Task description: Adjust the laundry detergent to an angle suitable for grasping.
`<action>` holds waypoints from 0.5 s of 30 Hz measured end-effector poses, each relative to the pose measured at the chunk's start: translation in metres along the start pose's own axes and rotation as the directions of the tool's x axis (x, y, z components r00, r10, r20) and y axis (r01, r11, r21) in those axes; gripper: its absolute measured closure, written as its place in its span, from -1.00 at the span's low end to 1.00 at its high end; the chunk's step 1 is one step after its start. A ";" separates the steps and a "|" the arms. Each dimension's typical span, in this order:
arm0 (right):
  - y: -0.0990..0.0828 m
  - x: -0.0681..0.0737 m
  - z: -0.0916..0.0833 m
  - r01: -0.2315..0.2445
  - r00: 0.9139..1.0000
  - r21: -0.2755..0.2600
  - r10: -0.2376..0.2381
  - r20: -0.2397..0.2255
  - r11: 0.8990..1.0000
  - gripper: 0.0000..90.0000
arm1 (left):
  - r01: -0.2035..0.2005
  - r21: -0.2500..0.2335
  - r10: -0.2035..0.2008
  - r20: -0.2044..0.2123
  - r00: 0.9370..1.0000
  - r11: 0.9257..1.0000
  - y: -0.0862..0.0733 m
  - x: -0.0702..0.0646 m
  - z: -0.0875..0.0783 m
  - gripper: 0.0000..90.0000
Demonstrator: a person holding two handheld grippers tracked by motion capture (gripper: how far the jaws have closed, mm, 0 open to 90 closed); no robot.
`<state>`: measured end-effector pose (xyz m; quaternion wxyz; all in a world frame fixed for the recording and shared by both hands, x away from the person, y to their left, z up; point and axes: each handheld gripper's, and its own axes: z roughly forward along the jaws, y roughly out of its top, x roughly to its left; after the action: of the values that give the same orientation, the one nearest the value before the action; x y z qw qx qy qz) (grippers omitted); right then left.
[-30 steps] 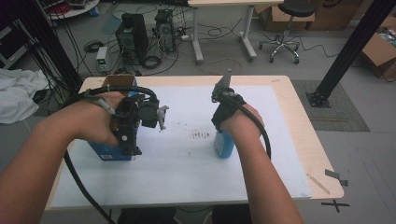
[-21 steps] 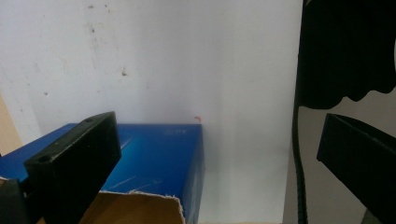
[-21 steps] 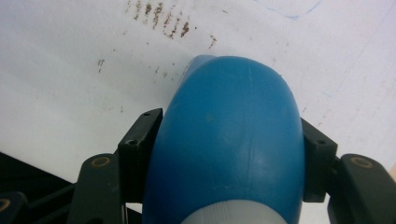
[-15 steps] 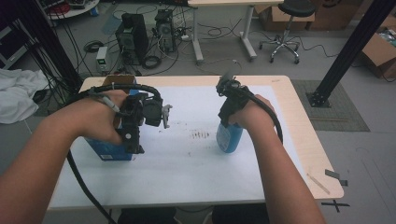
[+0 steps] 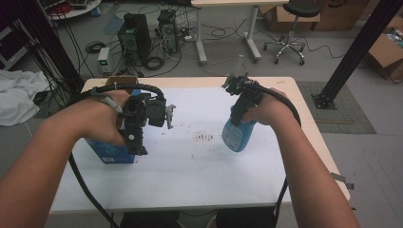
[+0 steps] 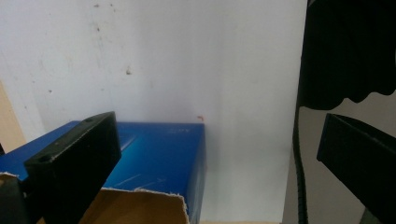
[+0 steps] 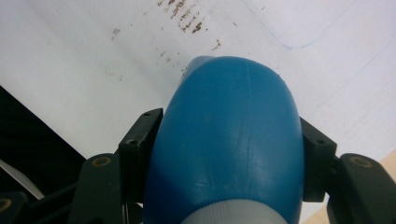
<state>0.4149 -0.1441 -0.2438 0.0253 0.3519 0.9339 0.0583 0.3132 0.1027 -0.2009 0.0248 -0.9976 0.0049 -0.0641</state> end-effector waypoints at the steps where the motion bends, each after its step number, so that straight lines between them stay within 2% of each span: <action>1: 0.000 0.001 0.000 0.010 1.000 0.004 -0.010 0.005 1.000 -0.17 | 0.003 -0.001 -0.003 0.000 1.000 1.000 0.000 0.000 0.001 -1.00; 2: 0.000 0.002 0.000 0.052 0.999 0.014 -0.052 0.014 0.999 -0.17 | 0.005 0.002 -0.005 0.002 1.000 1.000 0.000 -0.001 0.001 -1.00; 4: 0.001 0.005 0.002 0.093 0.995 0.030 -0.094 0.019 0.995 -0.17 | 0.006 0.001 -0.006 0.003 1.000 1.000 0.000 -0.001 0.002 -1.00; 5: 0.001 0.005 0.002 0.093 0.995 0.030 -0.094 0.019 0.995 -0.17 | 0.004 0.004 -0.004 0.003 1.000 1.000 0.000 -0.001 0.002 -1.00; 6: 0.001 0.008 0.003 0.149 0.988 0.043 -0.150 0.021 0.988 -0.16 | 0.004 0.004 -0.004 0.003 1.000 1.000 0.000 -0.001 0.002 -1.00; 7: 0.001 0.008 0.003 0.149 0.988 0.043 -0.150 0.021 0.988 -0.16 | 0.006 0.004 -0.006 0.003 1.000 1.000 0.000 -0.002 0.002 -1.00; 10: 0.002 0.013 0.006 0.209 0.978 0.055 -0.210 0.014 0.976 -0.16 | 0.005 0.006 -0.005 0.003 1.000 1.000 0.000 -0.002 0.001 -1.00; 12: 0.002 0.017 0.009 0.261 0.965 0.062 -0.262 0.008 0.963 -0.16 | 0.005 0.005 -0.005 0.002 1.000 1.000 0.000 -0.002 0.002 -1.00; 13: 0.003 0.019 0.012 0.294 0.955 0.065 -0.295 0.004 0.953 -0.16 | 0.005 0.003 -0.005 0.005 1.000 1.000 0.000 -0.003 0.002 -1.00; 14: 0.002 0.020 0.013 0.304 0.953 0.064 -0.304 0.002 0.951 -0.16 | 0.005 0.003 -0.005 0.005 1.000 1.000 0.000 -0.003 0.002 -1.00; 15: 0.003 0.020 0.015 0.299 0.954 0.062 -0.299 -0.001 0.952 -0.16 | 0.004 0.005 -0.004 0.006 1.000 1.000 0.000 -0.003 0.002 -1.00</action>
<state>0.4032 -0.1279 -0.2582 0.0268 0.2074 0.9776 0.0235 0.3103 0.1034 -0.2037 0.0273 -0.9977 0.0026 -0.0612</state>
